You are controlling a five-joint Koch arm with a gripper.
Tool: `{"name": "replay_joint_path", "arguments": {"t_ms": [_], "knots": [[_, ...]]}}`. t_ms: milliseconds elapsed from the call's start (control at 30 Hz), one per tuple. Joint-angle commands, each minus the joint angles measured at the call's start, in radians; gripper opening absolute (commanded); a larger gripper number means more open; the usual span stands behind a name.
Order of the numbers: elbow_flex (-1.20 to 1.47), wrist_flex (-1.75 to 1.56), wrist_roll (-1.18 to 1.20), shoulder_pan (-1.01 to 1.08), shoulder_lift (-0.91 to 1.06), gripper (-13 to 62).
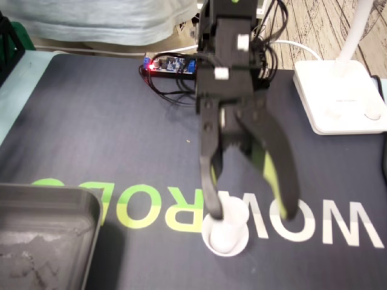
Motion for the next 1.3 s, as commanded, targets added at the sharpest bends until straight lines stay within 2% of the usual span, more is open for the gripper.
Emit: {"name": "replay_joint_path", "arguments": {"t_ms": [0,333,567,733,967,1267], "knots": [[-0.100,0.092,0.112,0.009,0.083,27.3],[-0.164,0.666,0.779,0.060,0.304,27.4],[-0.017,0.793,1.123,0.109,0.383,31.2],[0.112,0.795,1.223,0.124,0.408,33.9],[0.229,0.807,1.325,0.135,0.408,33.9],[0.385,0.802,1.331,0.135,0.408,34.0]]}}
